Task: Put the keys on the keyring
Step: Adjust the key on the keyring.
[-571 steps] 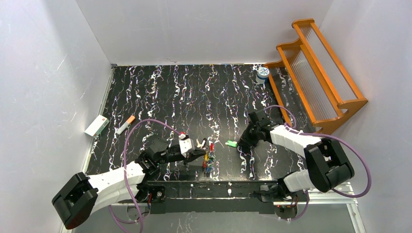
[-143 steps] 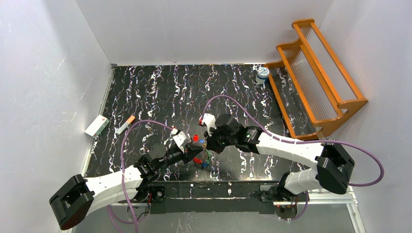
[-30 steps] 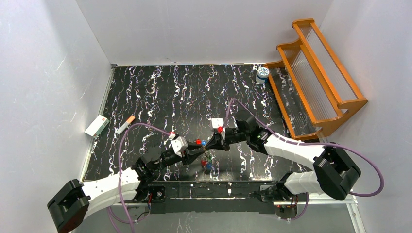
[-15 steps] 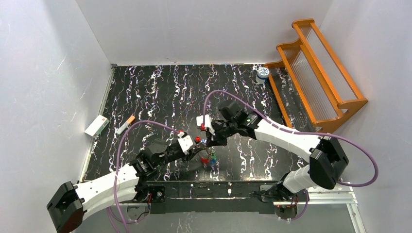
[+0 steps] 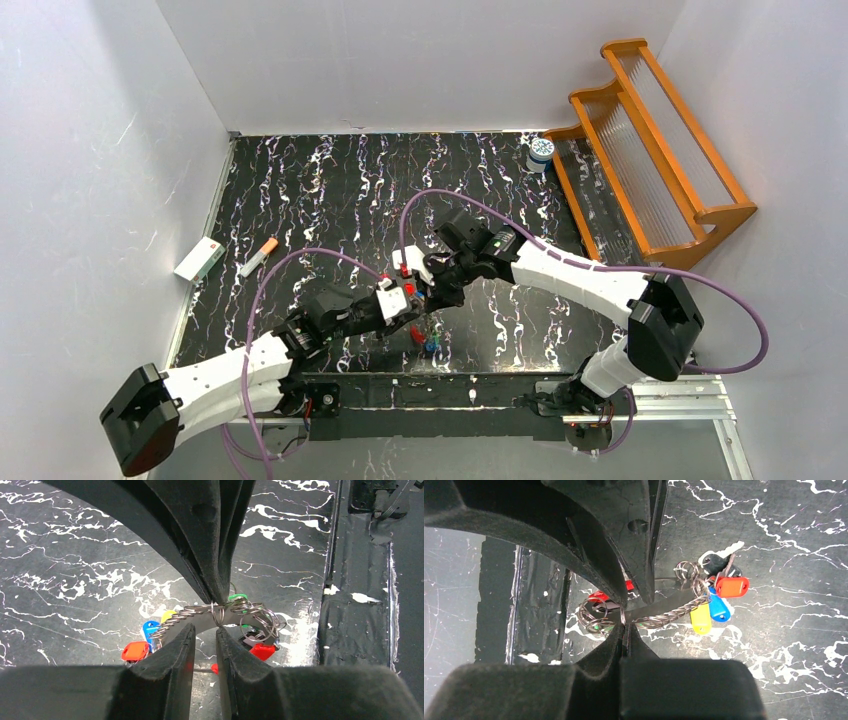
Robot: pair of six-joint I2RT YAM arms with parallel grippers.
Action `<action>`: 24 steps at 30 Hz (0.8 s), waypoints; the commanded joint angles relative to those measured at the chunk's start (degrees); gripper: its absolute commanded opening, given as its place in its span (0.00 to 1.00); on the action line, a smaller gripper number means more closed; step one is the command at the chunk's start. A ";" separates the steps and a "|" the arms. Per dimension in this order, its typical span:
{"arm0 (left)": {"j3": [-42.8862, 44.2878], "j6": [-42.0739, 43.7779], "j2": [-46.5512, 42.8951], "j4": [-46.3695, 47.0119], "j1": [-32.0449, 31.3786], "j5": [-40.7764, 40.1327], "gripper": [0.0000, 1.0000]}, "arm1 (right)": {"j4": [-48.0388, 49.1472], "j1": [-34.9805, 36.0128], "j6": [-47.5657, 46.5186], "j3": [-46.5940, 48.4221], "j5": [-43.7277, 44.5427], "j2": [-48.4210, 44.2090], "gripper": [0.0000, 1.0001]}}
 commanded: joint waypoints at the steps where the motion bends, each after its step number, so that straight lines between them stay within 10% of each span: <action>1: 1.50 -0.79 0.90 3.58 -0.14 3.11 0.20 | -1.28 0.48 -0.50 2.05 1.62 1.08 0.01; 12: 0.39 -2.58 1.03 7.10 -0.06 5.57 0.29 | -0.23 0.57 0.14 1.88 1.66 1.34 0.01; 24: -0.66 -2.64 2.87 6.99 -0.13 2.47 0.17 | 0.63 0.58 0.61 1.79 1.38 0.66 0.01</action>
